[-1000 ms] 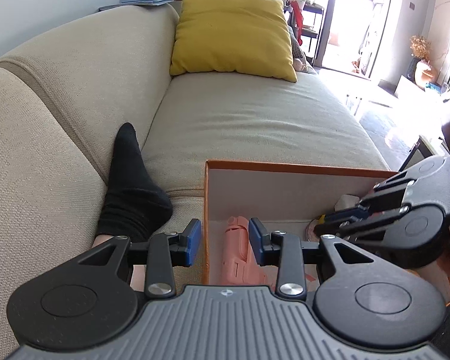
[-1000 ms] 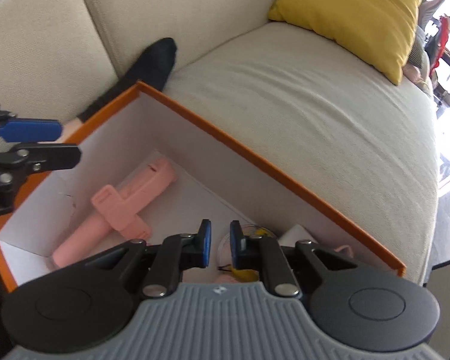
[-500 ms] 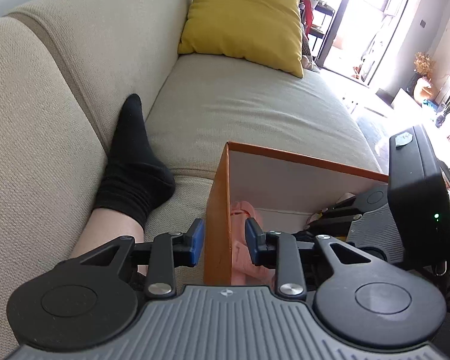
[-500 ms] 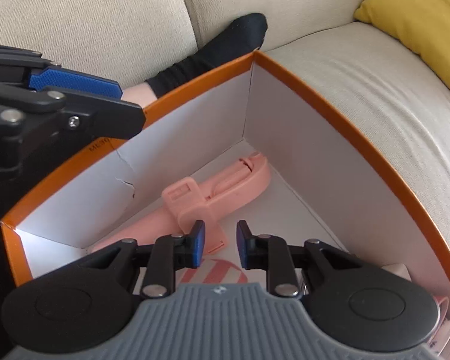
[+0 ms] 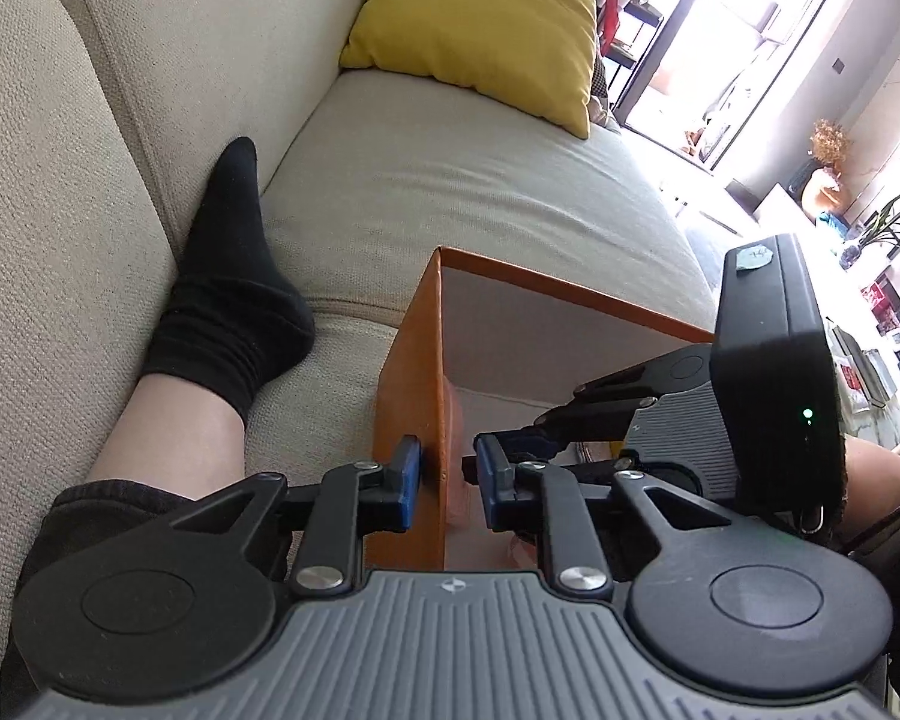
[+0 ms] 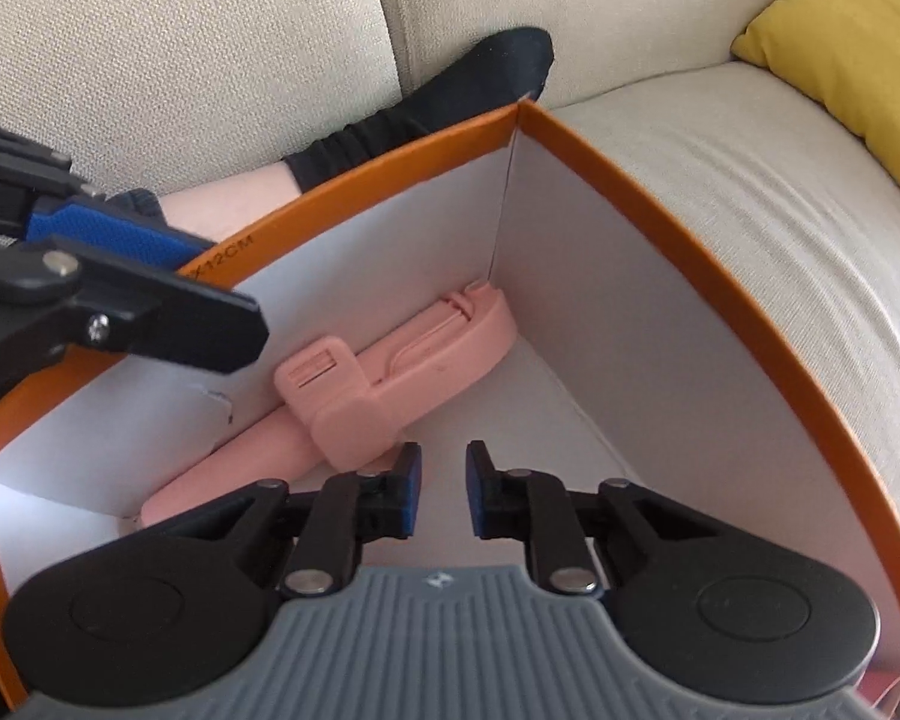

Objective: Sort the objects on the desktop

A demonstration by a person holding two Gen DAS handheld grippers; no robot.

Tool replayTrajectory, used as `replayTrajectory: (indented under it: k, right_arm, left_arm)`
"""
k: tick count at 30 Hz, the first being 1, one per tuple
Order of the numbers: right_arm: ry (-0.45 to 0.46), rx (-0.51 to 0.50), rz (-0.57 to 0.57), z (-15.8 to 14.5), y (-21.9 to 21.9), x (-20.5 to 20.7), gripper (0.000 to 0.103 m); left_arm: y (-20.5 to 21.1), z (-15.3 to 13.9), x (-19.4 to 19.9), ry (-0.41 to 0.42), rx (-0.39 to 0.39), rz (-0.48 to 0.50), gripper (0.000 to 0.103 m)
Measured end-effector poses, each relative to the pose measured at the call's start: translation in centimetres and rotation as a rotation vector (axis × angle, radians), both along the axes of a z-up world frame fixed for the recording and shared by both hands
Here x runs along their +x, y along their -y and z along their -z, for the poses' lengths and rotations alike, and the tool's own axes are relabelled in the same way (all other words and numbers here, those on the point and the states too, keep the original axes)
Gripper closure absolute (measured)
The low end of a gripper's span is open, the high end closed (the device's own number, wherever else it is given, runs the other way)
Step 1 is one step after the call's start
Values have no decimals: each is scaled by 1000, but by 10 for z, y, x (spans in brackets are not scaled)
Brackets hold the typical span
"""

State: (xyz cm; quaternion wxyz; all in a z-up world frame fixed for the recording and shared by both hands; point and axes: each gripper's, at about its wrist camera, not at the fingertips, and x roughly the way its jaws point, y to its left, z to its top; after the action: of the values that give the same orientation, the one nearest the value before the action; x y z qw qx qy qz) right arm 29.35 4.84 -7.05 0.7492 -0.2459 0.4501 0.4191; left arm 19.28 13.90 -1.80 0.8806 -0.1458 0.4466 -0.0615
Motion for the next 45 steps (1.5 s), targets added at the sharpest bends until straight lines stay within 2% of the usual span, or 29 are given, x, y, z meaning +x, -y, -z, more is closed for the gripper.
replayTrajectory:
  k: [2, 7, 10, 17, 24, 32, 40, 45]
  right_arm:
    - [-24, -9, 22, 2, -4, 3, 94]
    - [6, -23, 23, -1, -3, -4, 93]
    - [33, -28, 36, -11, 4, -8, 93]
    - [60, -7, 67, -42, 34, -32, 92]
    - [85, 78, 151, -72, 84, -73, 87]
    - [168, 193, 267, -101, 144, -129, 82]
    - [199, 320, 453, -104, 188, -162, 72]
    - [241, 332, 541, -92, 197, -171, 67]
  left_arm:
    - [1, 0, 0, -1, 11, -2, 81]
    - [7, -4, -5, 15, 62, -7, 81]
    - [12, -11, -12, 42, 111, -21, 81]
    - [36, -32, -32, 105, 148, -21, 81]
    - [81, -47, -55, 174, 186, 26, 81]
    - [123, -63, -83, 274, 208, 43, 81]
    - [142, -60, -105, 332, 219, 5, 78]
    - [147, -43, -111, 312, 220, -22, 68]
